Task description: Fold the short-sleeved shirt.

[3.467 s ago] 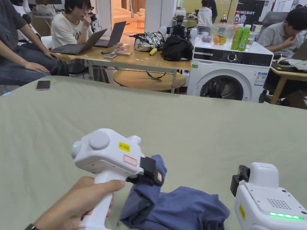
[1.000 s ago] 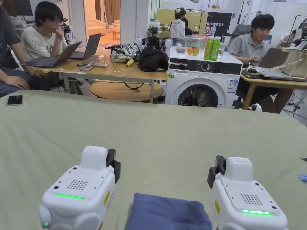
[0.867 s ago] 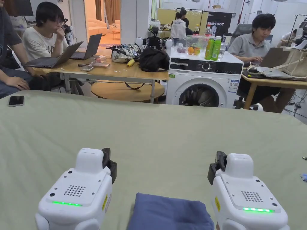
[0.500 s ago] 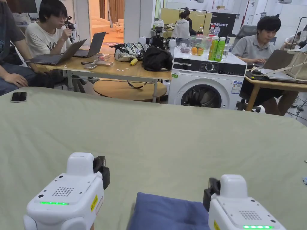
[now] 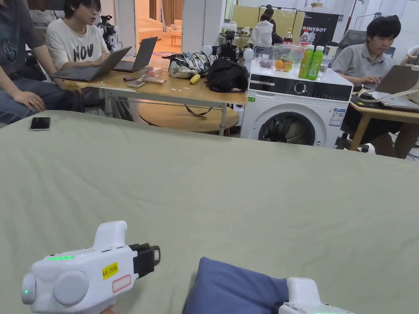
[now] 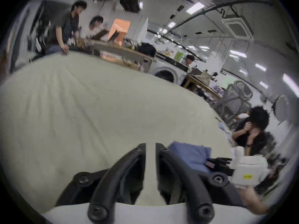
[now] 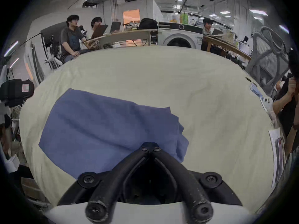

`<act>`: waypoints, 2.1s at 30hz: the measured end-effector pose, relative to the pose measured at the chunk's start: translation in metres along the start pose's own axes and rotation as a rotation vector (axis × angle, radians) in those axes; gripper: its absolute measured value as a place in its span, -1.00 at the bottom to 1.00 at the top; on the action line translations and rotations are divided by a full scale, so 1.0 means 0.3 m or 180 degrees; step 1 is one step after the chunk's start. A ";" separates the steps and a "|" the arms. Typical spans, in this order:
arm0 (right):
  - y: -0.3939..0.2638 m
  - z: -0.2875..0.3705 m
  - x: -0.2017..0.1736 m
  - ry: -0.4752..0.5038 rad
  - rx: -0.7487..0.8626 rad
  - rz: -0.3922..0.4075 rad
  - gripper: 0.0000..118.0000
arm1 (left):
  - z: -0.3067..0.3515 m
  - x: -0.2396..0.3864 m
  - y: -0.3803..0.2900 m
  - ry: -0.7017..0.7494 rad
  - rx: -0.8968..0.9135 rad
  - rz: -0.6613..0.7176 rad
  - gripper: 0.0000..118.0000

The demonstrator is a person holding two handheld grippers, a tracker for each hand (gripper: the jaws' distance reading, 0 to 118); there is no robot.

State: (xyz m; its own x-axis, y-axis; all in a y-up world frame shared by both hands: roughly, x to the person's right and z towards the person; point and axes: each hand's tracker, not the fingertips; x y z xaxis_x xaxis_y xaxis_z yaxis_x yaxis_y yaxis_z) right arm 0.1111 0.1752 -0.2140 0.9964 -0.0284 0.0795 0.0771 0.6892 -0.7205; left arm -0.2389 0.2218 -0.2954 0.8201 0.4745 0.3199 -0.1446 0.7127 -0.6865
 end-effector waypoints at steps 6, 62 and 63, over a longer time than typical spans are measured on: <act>-0.002 0.005 0.004 0.0026 -0.0002 -0.0005 -1.00 | -0.117 -0.069 0.003 -0.0782 -0.0846 0.0412 0.18; 0.113 0.242 0.062 -0.0227 0.1643 -0.0144 -1.00 | -0.258 -0.035 0.018 -0.1500 -0.1487 0.0840 -0.73; 0.129 0.255 0.061 -0.0244 0.1754 -0.0154 -1.00 | -0.239 -0.034 0.032 -0.1507 -0.1470 0.0829 -0.73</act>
State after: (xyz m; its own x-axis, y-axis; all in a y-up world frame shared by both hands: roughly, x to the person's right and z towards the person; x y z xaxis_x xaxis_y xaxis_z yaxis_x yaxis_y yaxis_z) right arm 0.1296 0.2567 -0.1879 0.9853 -0.0308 0.1683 0.0728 0.9656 -0.2495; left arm -0.2089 0.1868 -0.3520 0.4468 0.8480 0.2852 0.0322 0.3033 -0.9524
